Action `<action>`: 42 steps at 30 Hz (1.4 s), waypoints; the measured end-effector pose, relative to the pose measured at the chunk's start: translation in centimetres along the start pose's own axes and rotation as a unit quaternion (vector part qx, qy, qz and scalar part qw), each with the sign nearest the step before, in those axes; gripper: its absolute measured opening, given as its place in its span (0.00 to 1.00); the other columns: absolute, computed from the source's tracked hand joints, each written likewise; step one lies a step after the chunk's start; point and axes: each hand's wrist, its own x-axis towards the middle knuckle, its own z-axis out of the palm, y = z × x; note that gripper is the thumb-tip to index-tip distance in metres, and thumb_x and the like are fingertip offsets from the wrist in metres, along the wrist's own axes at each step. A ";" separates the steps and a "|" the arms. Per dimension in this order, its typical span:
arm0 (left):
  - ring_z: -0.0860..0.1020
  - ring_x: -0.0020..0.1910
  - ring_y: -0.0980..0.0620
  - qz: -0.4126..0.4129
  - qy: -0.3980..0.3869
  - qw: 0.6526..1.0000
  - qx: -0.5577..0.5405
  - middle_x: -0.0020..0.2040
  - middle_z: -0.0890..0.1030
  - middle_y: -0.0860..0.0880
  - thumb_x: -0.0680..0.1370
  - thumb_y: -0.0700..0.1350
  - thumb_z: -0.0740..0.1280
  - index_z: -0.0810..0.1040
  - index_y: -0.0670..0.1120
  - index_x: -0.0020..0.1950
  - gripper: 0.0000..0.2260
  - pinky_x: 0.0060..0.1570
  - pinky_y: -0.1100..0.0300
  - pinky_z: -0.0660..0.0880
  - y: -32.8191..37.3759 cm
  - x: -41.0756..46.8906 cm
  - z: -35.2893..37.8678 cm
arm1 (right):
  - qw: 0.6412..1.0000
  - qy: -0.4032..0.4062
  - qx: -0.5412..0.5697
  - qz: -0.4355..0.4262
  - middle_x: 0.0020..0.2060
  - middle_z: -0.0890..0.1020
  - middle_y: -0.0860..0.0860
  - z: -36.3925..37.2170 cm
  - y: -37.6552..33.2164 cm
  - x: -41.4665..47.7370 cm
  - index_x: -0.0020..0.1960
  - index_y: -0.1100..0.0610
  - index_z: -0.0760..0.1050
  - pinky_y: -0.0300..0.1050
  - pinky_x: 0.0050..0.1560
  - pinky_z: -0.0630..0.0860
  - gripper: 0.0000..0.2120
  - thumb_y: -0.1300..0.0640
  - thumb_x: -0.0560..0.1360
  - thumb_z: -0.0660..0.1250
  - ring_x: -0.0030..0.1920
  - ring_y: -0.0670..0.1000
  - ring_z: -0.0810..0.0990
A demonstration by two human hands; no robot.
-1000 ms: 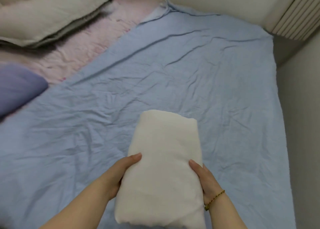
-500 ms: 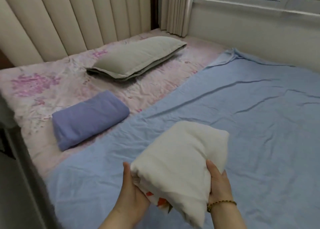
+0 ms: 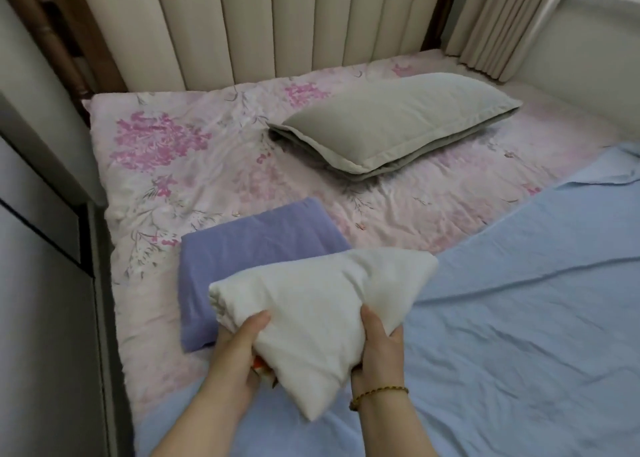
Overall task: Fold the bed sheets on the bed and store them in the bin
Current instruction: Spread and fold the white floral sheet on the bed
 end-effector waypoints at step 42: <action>0.73 0.60 0.47 0.052 0.179 0.962 0.200 0.65 0.72 0.46 0.74 0.46 0.69 0.61 0.45 0.72 0.30 0.55 0.58 0.68 7.8 17.1 -6.0 | 0.960 0.070 -0.272 0.002 0.58 0.69 0.51 10.4 0.7 13.5 0.72 0.53 0.57 0.53 0.60 0.70 0.29 0.48 0.75 0.63 0.56 0.53 0.71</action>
